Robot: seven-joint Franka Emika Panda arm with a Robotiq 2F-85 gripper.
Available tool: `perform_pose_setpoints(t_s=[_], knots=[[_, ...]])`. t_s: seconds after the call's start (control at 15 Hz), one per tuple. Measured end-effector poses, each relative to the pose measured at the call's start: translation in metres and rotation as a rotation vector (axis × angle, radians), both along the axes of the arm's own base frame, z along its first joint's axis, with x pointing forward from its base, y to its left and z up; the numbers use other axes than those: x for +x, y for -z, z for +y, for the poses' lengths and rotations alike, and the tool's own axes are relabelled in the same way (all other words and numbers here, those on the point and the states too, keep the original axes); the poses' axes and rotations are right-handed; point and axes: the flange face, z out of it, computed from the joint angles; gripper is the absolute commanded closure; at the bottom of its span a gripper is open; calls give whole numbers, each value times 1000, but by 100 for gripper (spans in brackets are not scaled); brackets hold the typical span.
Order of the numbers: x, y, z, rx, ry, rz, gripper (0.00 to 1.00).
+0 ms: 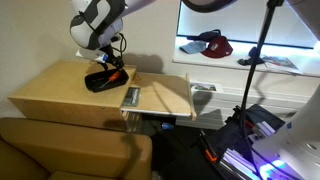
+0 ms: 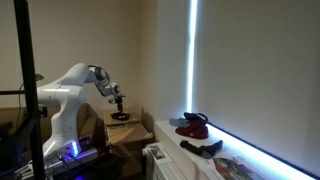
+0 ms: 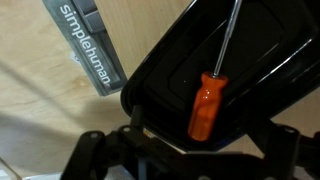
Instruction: Take the screwdriver out of the tray and put it on the cabinet
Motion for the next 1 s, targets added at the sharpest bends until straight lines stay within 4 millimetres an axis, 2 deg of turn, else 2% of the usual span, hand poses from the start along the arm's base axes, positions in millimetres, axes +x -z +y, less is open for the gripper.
perform_pose_setpoints(t_s=[0.33,1.0], knots=[[4,0,-7,15,22,-12,0],[-1,7,-1,-19,21,-7,0]])
